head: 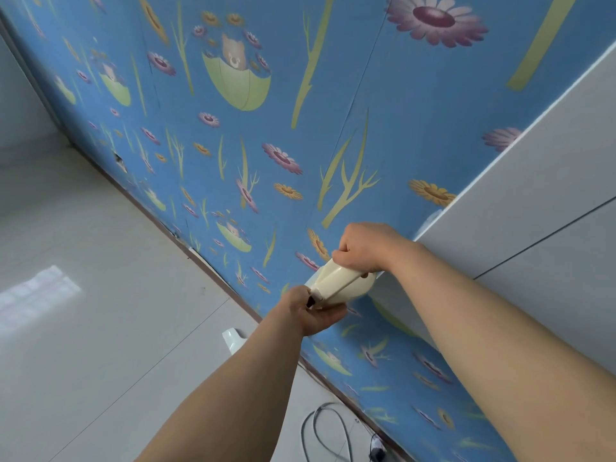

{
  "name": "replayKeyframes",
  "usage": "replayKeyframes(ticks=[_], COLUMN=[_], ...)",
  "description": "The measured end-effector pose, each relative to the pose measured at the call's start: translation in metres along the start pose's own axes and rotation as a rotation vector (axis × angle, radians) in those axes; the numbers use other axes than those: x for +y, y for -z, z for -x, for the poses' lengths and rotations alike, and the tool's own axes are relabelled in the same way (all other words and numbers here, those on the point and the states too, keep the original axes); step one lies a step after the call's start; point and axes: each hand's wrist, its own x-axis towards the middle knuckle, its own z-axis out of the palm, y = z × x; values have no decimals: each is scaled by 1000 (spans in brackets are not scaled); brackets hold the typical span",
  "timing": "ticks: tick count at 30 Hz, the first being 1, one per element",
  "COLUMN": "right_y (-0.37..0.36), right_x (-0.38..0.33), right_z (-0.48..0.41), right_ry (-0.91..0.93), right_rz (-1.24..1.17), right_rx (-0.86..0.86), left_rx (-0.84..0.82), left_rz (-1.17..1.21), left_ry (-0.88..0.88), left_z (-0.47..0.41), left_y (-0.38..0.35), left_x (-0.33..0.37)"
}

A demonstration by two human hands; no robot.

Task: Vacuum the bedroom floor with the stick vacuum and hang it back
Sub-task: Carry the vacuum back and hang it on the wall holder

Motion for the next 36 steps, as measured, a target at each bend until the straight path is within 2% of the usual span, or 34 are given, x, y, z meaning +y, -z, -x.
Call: replayKeyframes(ticks=[7, 12, 19, 27, 31, 34, 36], right_y=[1, -10, -20, -31, -36, -44, -46], right_x=[10, 17, 28, 31, 25, 28, 27], right_z=[-4, -5, 9, 24, 26, 19, 15], right_ry=[85, 70, 1, -80, -123, -230, -279], right_rz=[136, 88, 42, -24, -108, -310, -389], right_rx=[86, 162, 224, 345, 534, 736, 735], left_rx=[-28, -3, -49, -2, -2, 4, 8], left_rz=[78, 63, 47, 31, 66, 94, 101], left_ry=[11, 12, 21, 1, -12, -26, -39], left_z=[-1, -5, -10, -5, -2, 0, 1], left_y=[-17, -17, -16, -18, -20, -22, -23], left_x=[-12, -13, -30, -42, -42, -39, -38])
